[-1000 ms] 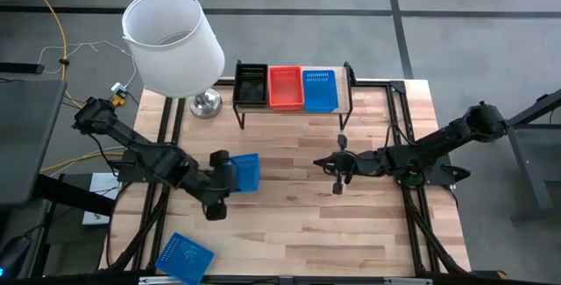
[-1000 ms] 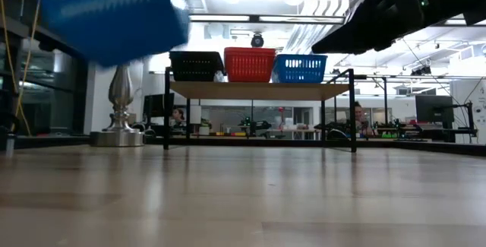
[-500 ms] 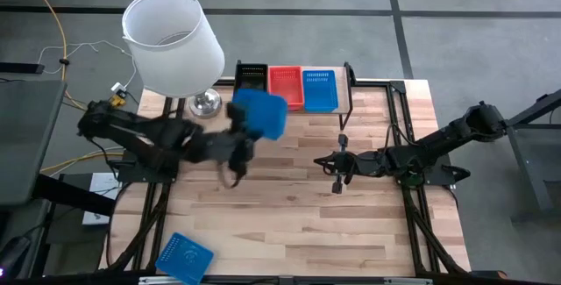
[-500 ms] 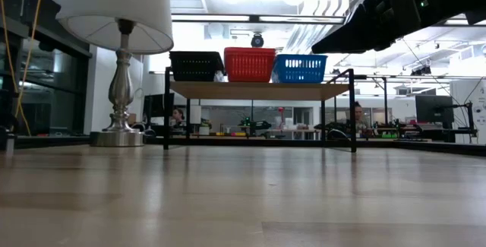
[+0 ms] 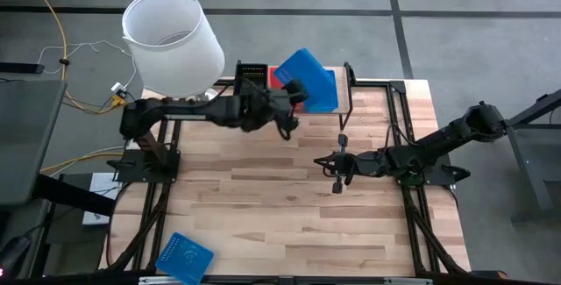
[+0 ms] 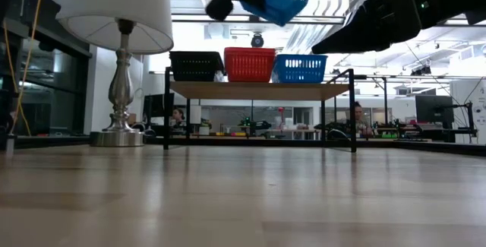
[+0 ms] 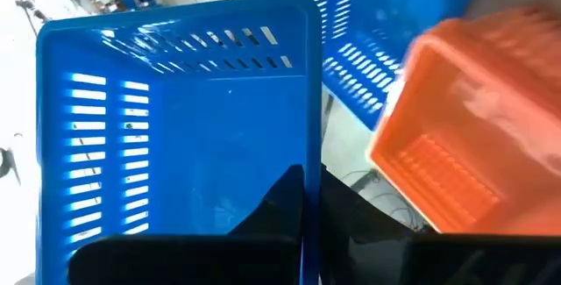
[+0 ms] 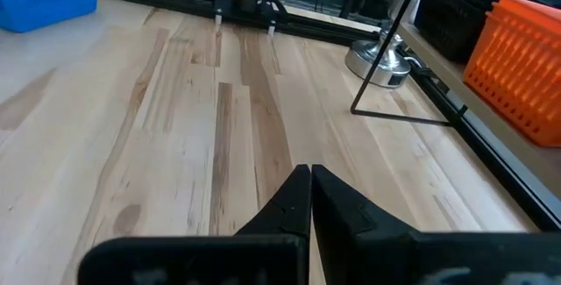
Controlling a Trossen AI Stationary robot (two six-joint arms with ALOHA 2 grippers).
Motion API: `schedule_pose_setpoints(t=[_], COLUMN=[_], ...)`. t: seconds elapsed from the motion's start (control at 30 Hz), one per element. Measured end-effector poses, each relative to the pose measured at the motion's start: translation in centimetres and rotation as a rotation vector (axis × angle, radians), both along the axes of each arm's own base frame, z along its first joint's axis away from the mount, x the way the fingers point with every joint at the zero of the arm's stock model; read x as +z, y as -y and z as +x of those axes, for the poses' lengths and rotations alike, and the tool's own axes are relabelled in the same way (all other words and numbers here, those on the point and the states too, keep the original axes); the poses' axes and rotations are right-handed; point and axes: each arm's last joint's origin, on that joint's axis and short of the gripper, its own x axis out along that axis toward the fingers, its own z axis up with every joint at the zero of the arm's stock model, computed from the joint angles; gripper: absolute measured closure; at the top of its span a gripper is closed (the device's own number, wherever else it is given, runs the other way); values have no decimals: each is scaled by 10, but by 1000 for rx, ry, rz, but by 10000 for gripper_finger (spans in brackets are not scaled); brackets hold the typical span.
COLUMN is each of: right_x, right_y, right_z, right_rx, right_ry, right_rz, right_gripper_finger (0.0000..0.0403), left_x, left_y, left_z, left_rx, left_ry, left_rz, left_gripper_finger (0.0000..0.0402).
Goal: Stack baskets on shelf by color
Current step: Stack the top blue bin on top of the blue bin on the shelf, then stack the blue bin on top of the blue bin on the shelf
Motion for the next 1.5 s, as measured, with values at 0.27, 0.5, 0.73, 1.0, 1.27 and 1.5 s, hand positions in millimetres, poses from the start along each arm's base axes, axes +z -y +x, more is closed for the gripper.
schedule_pose_setpoints(t=[0.27,0.5,0.73,1.0,1.27,1.5], right_x=[0,0,0,0,0,0], right_y=[0,0,0,1,1,1], right_z=[0,0,0,0,0,0], right_rx=[2,5,6,-22,-20,-20], right_ry=[0,-5,-5,-3,-3,-3], right_rz=[-1,-23,-26,-35,-34,-34], right_gripper_finger=[403,403,403,403,403,403], left_x=[-26,-39,-42,-42,-43,-43], left_y=[-32,-51,-53,-37,-33,-33], left_z=[12,17,17,23,24,24], left_rx=[-42,-69,-58,-144,-198,-191], left_ry=[-87,-159,-159,-184,-237,-228], left_rz=[-38,-11,-15,-6,18,6], left_gripper_finger=[401,401,401,384,331,279])
